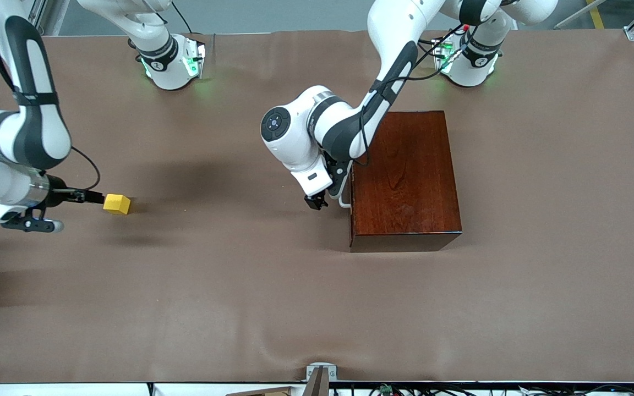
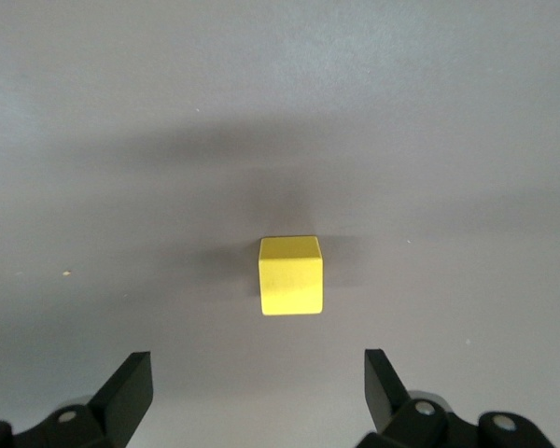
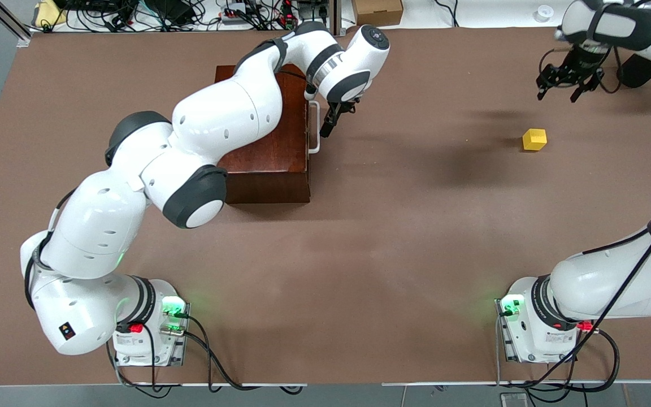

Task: Open drawer, take yellow block, close drawer

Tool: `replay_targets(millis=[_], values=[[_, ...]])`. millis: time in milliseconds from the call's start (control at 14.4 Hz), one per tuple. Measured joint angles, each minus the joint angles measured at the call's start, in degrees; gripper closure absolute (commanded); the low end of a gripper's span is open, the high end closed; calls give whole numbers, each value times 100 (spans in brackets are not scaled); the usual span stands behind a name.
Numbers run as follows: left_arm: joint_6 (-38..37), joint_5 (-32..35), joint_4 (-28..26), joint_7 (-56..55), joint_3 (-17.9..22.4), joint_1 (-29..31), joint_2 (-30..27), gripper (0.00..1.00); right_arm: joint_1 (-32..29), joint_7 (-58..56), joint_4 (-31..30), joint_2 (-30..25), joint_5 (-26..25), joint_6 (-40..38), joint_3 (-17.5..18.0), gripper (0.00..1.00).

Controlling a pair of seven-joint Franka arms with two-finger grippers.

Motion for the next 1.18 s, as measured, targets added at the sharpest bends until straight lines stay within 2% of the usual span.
replay_targets(millis=[208, 556, 903, 1181], values=[[25, 1, 3, 29, -5, 0, 0, 0, 2, 0, 541, -48, 2, -615, 8, 0], [537, 4, 59, 539, -28, -14, -158, 0, 12, 0, 1267, -362, 18, -1618, 41, 0], [525, 8, 116, 1704, 42, 123, -1037, 0, 33, 0, 2276, -495, 25, -2698, 155, 0], [235, 12, 77, 2819, 57, 611, -1645, 0, 35, -1, 2510, -760, 28, -2935, 275, 0]])
